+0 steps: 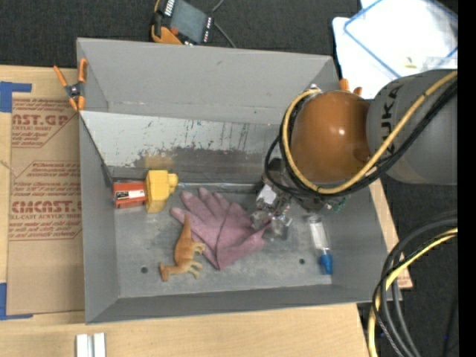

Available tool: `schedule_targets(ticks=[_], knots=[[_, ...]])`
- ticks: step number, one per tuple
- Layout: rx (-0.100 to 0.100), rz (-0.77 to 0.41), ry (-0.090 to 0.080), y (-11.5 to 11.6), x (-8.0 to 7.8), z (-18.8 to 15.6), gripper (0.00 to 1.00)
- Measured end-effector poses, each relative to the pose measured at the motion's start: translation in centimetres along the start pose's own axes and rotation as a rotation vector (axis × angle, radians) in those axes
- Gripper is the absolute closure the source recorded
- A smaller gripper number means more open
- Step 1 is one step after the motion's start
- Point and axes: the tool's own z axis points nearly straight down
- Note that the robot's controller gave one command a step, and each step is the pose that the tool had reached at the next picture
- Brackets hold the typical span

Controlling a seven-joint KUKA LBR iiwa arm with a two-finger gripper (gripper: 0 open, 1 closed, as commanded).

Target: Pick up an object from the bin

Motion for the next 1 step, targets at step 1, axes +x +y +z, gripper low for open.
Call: schedule_targets(ticks=[1], knots=[[0.000,0.000,0.000,0.00,0.00,0.00,1.00]])
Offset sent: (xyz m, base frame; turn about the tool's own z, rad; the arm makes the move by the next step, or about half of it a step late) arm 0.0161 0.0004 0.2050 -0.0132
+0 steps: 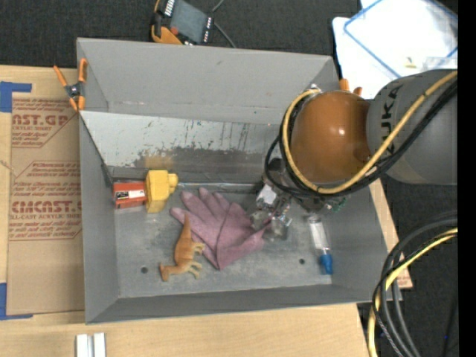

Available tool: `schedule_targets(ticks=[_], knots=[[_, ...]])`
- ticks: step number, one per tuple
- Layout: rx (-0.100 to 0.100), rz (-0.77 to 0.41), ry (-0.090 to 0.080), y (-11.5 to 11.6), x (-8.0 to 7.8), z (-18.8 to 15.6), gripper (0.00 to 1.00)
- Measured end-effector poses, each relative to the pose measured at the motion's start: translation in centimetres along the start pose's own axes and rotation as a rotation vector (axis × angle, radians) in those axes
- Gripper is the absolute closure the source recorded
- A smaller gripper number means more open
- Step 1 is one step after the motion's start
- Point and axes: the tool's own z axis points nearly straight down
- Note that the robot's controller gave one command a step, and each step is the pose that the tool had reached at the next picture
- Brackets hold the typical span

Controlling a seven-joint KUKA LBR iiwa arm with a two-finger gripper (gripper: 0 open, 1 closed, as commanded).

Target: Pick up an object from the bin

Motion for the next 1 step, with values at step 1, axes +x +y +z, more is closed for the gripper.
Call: schedule_targets(ticks=[1], knots=[[-0.002,-0.006,0.001,-0.60,-0.69,-9.00,1.00]])
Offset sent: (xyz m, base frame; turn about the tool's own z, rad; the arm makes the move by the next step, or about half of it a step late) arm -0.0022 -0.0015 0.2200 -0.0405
